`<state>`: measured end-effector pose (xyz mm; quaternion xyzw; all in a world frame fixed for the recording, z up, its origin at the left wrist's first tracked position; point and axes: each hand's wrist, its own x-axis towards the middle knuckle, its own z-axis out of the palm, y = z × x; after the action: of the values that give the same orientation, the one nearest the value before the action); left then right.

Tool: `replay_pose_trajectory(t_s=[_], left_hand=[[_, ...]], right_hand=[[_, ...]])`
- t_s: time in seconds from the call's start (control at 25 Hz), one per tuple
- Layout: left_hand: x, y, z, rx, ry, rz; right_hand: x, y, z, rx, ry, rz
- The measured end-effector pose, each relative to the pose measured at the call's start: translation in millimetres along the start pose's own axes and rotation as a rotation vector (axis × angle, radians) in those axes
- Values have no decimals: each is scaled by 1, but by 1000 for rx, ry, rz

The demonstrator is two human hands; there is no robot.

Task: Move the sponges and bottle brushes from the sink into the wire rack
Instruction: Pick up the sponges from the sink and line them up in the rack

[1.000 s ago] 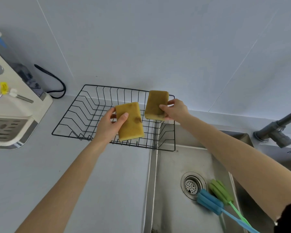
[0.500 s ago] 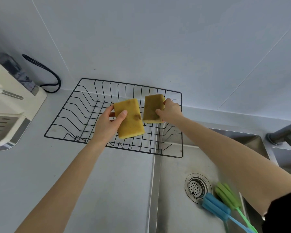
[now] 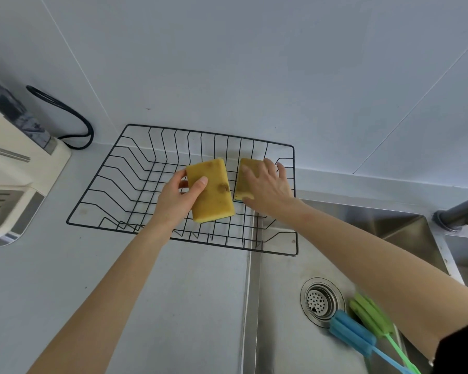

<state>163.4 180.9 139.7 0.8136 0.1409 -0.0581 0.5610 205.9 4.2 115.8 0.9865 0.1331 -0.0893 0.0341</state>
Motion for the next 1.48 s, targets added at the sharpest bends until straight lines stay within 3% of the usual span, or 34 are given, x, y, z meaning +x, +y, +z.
replay_pose_trajectory(t_s=[0.28,0.8,1.04,1.32,1.48], left_hand=[[20,-1,0,97,-15,8],[79,6,43,292,-32,-33],[72,-4,50,459,-177,-3],[70,-6,54,438,-200,41],[71,-6,55,428,-241,39]], right_hand=[[6,11,16,-149,12,-44],[8,21,21,19,86,-58],[7,21,20,3,83,-58],[1,26,14,69,87,-123],[-1,29,14,58,20,-52]])
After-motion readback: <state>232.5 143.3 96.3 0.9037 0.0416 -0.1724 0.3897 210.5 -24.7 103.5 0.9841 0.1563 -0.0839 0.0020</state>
